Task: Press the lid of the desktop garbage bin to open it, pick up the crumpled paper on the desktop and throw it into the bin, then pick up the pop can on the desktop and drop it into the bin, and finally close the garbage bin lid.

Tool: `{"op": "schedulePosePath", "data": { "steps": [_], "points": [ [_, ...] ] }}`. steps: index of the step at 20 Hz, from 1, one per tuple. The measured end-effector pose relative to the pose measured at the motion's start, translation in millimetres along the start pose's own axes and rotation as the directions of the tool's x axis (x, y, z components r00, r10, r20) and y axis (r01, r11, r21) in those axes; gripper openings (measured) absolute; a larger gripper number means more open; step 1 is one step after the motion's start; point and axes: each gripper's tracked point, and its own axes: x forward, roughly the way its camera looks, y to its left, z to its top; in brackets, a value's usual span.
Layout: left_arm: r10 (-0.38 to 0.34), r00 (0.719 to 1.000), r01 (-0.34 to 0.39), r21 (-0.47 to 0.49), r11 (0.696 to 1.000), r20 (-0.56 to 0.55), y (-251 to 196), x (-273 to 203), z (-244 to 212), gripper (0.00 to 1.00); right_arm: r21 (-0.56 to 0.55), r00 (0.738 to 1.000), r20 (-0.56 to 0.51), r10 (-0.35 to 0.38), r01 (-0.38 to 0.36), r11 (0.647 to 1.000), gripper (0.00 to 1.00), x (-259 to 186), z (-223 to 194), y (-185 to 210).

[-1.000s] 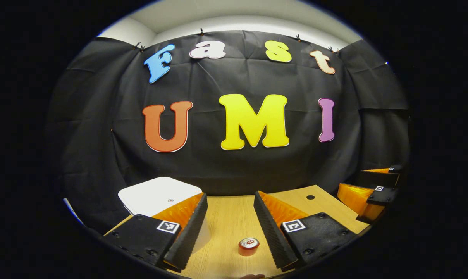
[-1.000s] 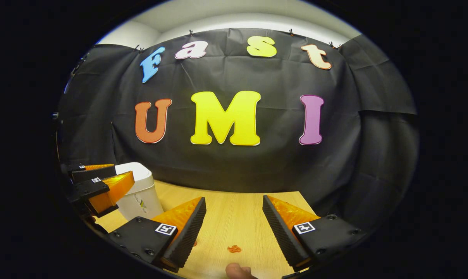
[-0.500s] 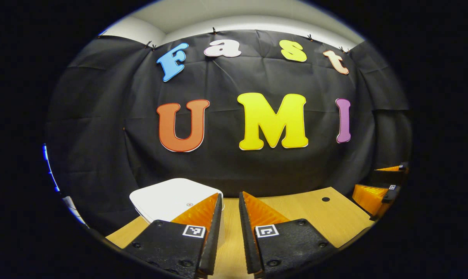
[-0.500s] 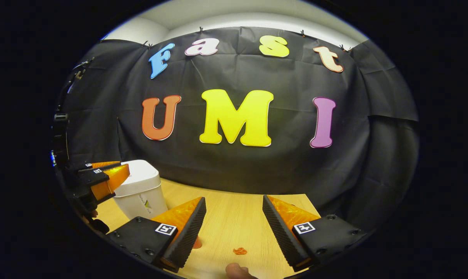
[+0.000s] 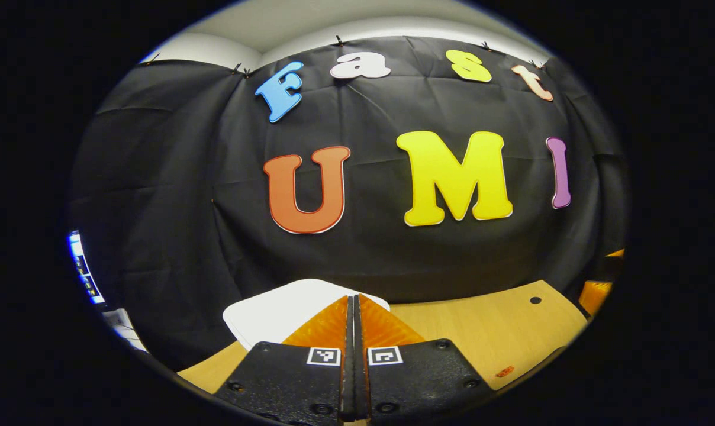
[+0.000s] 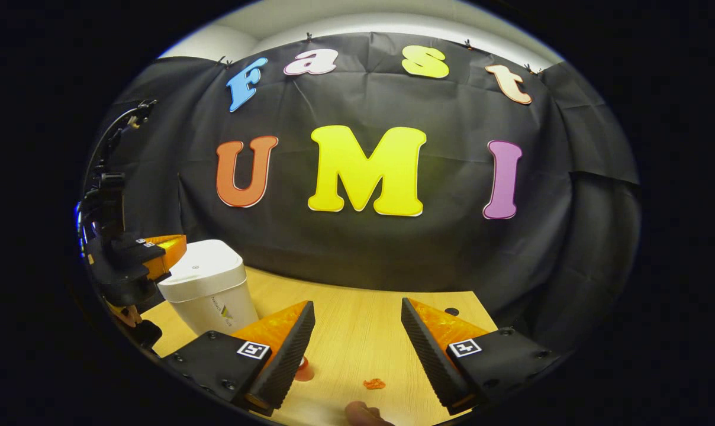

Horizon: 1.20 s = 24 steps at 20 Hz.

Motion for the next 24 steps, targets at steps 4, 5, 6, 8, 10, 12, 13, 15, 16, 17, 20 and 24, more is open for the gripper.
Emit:
{"op": "schedulePosePath", "data": {
  "steps": [4, 5, 6, 8, 10, 12, 13, 15, 16, 17, 20, 24],
  "points": [
    [0.034, 0.996, -0.036, -0.019, 0.999, -0.077, 13.9, 21.7, -13.9, 0.03, 0.006, 1.0, -0.004, 0.011, -0.011, 1.0, 0.93, 7.6, 1.8, 7.0],
    [0.036, 0.995, -0.04, -0.031, 0.999, -0.097, 15.2, 25.4, -17.5, 0.03, 0.001, 1.0, -0.008, 0.013, -0.013, 1.0, 0.93, 8.9, 1.3, 8.2],
    [0.042, 0.993, -0.047, -0.041, 0.998, -0.115, 17.1, 29.0, -21.0, 0.03, -0.002, 1.0, -0.012, 0.02, -0.021, 1.0, 0.93, 9.8, -1.2, 12.2],
    [0.057, 0.987, -0.062, -0.03, 0.998, -0.147, 19.3, 35.9, -30.0, 0.03, -0.018, 1.0, -0.018, 0.023, -0.024, 1.0, 0.93, 10.9, -3.1, 13.8],
    [0.051, 0.979, -0.06, -0.039, 0.997, -0.196, 17.2, 39.6, -41.5, 0.02, -0.02, 1.0, -0.012, 0.023, -0.023, 1.0, 0.93, 12.2, -1.4, 12.5],
    [0.044, 0.969, -0.06, -0.059, 0.996, -0.244, 16.1, 40.4, -55.3, 0.03, -0.021, 1.0, -0.015, 0.022, -0.022, 1.0, 0.94, 12.3, -2.4, 10.9],
    [0.05, 0.965, -0.07, -0.068, 0.995, -0.259, 16.4, 38.6, -58.1, 0.03, -0.019, 1.0, -0.019, 0.022, -0.023, 1.0, 0.94, 12.9, -3.4, 10.6],
    [0.049, 0.956, -0.072, -0.068, 0.995, -0.29, 16.4, 39.4, -61.4, 0.03, -0.021, 1.0, -0.026, 0.016, -0.017, 1.0, 0.93, 12.2, -6.0, 6.0],
    [0.044, 0.955, -0.064, -0.059, 0.996, -0.293, 17.2, 38.4, -60.1, 0.03, -0.018, 0.999, -0.032, 0.014, -0.015, 1.0, 0.93, 12.5, -8.3, 3.7],
    [0.045, 0.952, -0.072, -0.08, 0.994, -0.303, 16.7, 39.6, -62.9, 0.03, -0.016, 0.999, -0.038, 0.011, -0.011, 1.0, 0.93, 13.5, -9.8, 0.9],
    [0.056, 0.954, -0.084, -0.083, 0.993, -0.296, 18.1, 39.5, -59.2, 0.03, -0.006, 0.999, -0.05, 0.0, 0.0, 1.0, 0.93, 12.8, -12.7, -6.5],
    [0.062, 0.95, -0.097, -0.098, 0.99, -0.307, 19.4, 35.1, -52.9, 0.03, 0.01, 0.998, -0.067, -0.003, 0.004, 1.0, 0.94, 8.9, -22.6, -16.6]
  ]
}}
